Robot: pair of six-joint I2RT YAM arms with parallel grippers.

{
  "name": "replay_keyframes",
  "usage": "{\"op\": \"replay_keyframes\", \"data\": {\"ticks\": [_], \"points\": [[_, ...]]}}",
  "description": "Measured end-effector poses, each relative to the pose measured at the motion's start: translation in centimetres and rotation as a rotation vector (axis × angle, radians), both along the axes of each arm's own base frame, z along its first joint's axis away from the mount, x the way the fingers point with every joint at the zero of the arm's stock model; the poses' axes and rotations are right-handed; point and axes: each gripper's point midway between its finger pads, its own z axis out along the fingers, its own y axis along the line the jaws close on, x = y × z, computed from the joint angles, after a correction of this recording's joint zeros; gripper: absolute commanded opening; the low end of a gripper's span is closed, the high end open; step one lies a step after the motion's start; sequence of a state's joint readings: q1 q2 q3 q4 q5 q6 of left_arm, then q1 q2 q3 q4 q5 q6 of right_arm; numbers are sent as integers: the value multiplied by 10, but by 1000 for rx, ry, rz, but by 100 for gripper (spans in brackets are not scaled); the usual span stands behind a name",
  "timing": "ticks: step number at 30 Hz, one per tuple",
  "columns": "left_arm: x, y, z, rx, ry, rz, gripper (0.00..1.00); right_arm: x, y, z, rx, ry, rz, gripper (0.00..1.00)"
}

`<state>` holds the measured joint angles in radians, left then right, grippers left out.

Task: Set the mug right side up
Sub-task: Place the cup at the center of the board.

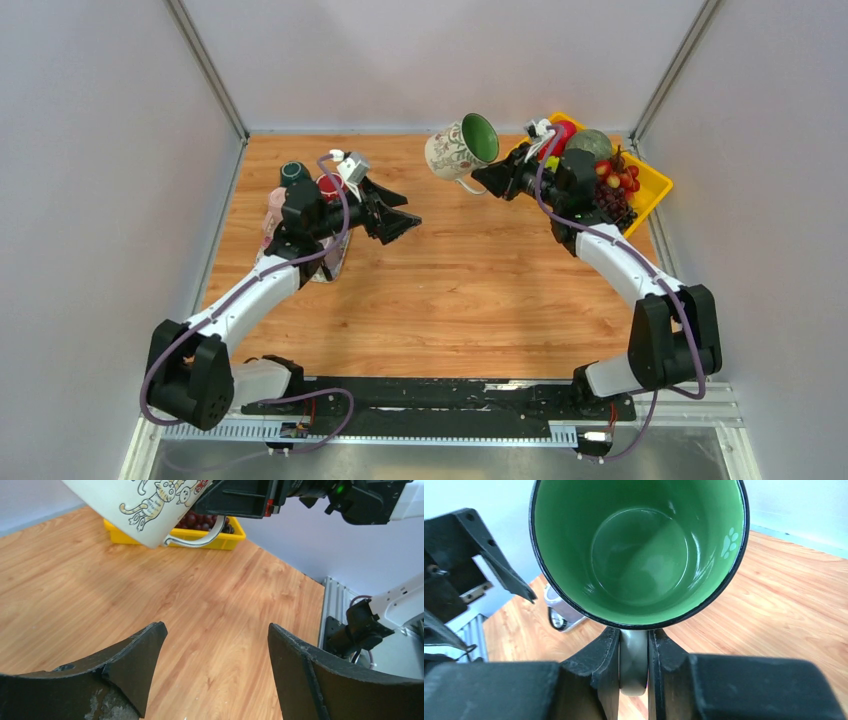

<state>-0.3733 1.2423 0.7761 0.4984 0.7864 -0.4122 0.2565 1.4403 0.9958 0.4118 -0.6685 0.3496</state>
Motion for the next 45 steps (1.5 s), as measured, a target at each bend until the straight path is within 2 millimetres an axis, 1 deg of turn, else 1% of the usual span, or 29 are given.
{"op": "replay_keyframes", "data": {"ticks": [1,2,3,10,17,20,24,27,29,32,37,40,45], "points": [[1,4,1,15,-6,15,96,1,-3,-2,-14,-3,-12,0],[1,7,1,30,-12,25,99,3,-6,-4,-31,-7,-25,0],[1,10,0,44,-16,35,99,4,-11,-5,-49,-13,-42,0],[6,33,-12,120,1,105,100,16,-37,-15,-176,-64,-158,0],[8,58,-15,176,-7,179,100,25,-60,-42,-346,-67,-244,0],[11,74,-13,210,-13,214,100,26,-67,-52,-407,-65,-257,0],[12,93,-1,248,-56,266,100,26,-73,-61,-462,-50,-262,0],[8,107,12,293,-124,317,100,33,-75,-66,-492,-45,-268,0],[4,114,17,326,-167,348,100,38,-76,-72,-513,-36,-273,0],[-1,126,18,380,-200,398,100,43,-79,-84,-542,-12,-278,0],[-2,147,13,460,-210,487,100,48,-82,-107,-586,27,-271,0],[-4,153,13,473,-216,515,100,50,-83,-118,-606,41,-265,0],[-8,158,13,475,-228,534,100,52,-83,-131,-625,60,-255,0]]}}
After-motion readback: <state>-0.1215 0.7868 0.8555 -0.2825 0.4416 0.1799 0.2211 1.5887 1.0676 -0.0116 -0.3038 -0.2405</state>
